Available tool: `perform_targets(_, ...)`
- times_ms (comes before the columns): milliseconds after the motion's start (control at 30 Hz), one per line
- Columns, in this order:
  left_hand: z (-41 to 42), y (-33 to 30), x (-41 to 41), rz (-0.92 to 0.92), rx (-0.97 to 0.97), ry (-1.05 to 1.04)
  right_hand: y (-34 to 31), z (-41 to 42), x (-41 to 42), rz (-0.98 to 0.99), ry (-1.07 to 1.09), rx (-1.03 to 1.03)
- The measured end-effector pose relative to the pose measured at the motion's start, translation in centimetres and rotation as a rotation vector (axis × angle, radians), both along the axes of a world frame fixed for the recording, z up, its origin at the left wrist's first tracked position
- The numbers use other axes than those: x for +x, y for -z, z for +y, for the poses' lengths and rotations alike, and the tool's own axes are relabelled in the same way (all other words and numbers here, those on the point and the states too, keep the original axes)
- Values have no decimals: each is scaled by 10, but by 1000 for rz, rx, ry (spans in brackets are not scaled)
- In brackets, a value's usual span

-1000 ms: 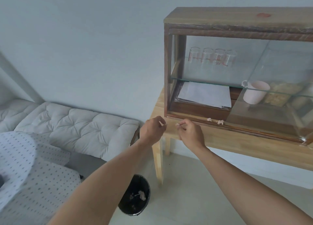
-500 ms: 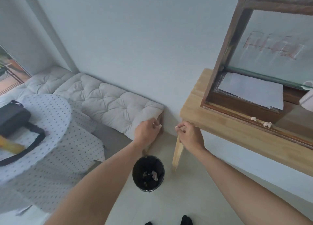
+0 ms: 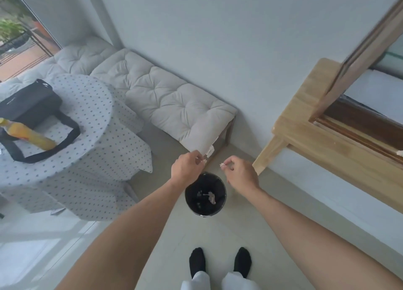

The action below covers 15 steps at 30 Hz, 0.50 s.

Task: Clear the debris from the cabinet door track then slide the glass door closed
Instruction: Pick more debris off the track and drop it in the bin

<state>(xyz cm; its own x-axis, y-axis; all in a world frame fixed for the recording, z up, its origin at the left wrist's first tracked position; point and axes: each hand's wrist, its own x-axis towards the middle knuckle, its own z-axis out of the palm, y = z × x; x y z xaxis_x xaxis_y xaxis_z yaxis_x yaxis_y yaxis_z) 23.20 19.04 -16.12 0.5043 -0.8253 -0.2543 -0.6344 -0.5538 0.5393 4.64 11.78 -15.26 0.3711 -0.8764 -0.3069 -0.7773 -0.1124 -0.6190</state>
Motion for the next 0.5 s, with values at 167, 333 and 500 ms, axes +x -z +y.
perform_targets(167, 13, 19, 10, 2, 75, -6, 17, 9, 7, 40, -33, 66)
perform_targets(333, 18, 19, 16, -6, 104, -6, 19, 13, -1, 38, -14, 72)
perform_targets(500, 10, 6, 14, -7, 71, 5, 7, 7, -5, 15, 18, 43)
